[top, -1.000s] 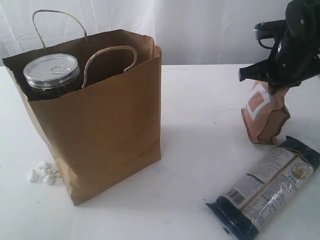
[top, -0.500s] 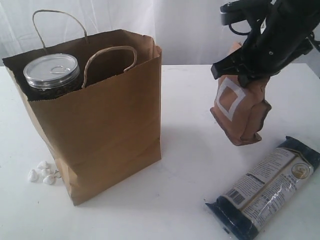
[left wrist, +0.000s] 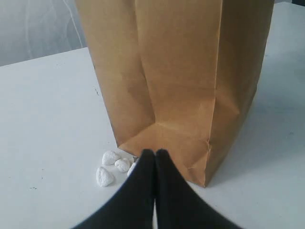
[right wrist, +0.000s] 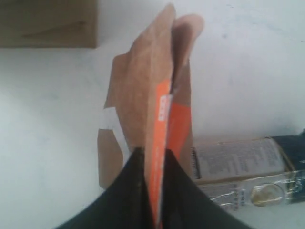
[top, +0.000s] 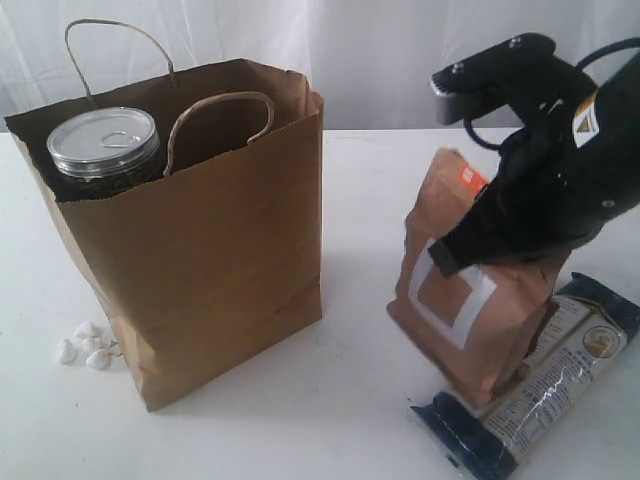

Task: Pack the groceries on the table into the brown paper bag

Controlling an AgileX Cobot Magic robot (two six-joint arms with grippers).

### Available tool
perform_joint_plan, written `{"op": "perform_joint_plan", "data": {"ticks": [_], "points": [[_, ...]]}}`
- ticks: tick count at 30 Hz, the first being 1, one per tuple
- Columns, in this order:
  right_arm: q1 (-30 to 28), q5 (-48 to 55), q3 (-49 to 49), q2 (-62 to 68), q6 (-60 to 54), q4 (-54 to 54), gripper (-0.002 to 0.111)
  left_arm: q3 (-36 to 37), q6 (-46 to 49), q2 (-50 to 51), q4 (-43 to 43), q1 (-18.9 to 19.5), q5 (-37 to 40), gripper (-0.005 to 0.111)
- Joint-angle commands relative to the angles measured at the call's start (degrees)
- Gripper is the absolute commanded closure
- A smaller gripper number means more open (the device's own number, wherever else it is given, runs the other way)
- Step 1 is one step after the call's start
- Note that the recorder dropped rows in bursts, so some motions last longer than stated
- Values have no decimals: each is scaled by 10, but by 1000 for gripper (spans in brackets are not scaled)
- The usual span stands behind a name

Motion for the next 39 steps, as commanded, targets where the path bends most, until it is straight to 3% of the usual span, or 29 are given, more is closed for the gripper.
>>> {"op": "perform_joint_plan", "data": {"ticks": [1, 16, 31, 35, 37, 38, 39], "points": [[48, -11, 32, -29, -53, 62, 108, 2, -4, -3, 2, -3, 3, 107], [173, -96, 83, 24, -89, 86, 108, 2, -4, -3, 2, -3, 3, 107], [193, -92, 83, 94, -93, 86, 106, 2, -4, -3, 2, -3, 3, 107], [193, -65, 83, 94, -106, 86, 86, 2, -4, -3, 2, -3, 3, 107], [193, -44, 83, 94, -113, 86, 67, 2, -4, -3, 2, -3, 3, 107], [193, -30, 83, 94, -116, 86, 48, 2, -4, -3, 2, -3, 3, 107], [193, -22, 83, 94, -122, 86, 37, 2, -4, -3, 2, -3, 3, 107]]}}
